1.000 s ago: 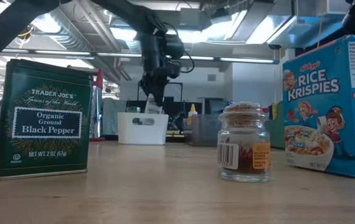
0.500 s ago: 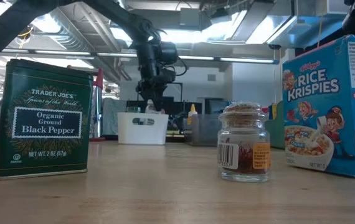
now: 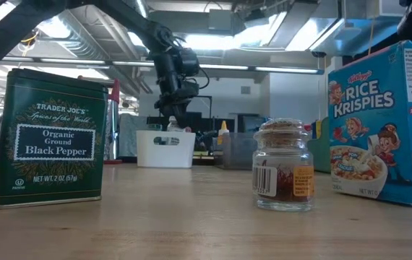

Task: Pick & Place Kitchen Items
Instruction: Put the white seasoning bottle into the white bin

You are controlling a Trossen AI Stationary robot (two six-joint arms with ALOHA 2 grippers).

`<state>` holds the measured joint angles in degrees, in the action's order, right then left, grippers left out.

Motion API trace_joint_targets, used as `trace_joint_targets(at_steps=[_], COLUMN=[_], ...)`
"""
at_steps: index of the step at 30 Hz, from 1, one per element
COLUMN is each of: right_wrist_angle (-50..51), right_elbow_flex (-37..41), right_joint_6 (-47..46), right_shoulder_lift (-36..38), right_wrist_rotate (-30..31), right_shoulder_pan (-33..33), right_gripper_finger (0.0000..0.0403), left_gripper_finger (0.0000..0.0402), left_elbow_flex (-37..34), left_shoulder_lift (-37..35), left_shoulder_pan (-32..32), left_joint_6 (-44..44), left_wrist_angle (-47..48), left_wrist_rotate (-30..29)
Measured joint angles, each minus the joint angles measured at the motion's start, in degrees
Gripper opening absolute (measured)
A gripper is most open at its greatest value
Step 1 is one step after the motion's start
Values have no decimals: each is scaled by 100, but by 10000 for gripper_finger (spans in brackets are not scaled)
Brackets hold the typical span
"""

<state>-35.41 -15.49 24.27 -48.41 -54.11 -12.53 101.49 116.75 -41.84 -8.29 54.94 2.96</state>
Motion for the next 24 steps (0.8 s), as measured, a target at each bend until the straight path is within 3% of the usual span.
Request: trace_joint_targets(at_steps=[18, 24], right_wrist_angle=[95, 98], right_elbow_flex=[0, 0], right_joint_6=[18, 18], right_shoulder_lift=[0, 1], right_wrist_rotate=[-4, 2], right_shoulder_pan=[0, 0], right_gripper_finger=[280, 280], left_gripper_finger=[205, 205], left_elbow_flex=[-13, -468], left_shoulder_lift=[0, -4], left_shoulder_pan=[-234, -341], left_joint_6=[-245, -263], left_wrist_angle=[-13, -210], left_wrist_rotate=[218, 261])
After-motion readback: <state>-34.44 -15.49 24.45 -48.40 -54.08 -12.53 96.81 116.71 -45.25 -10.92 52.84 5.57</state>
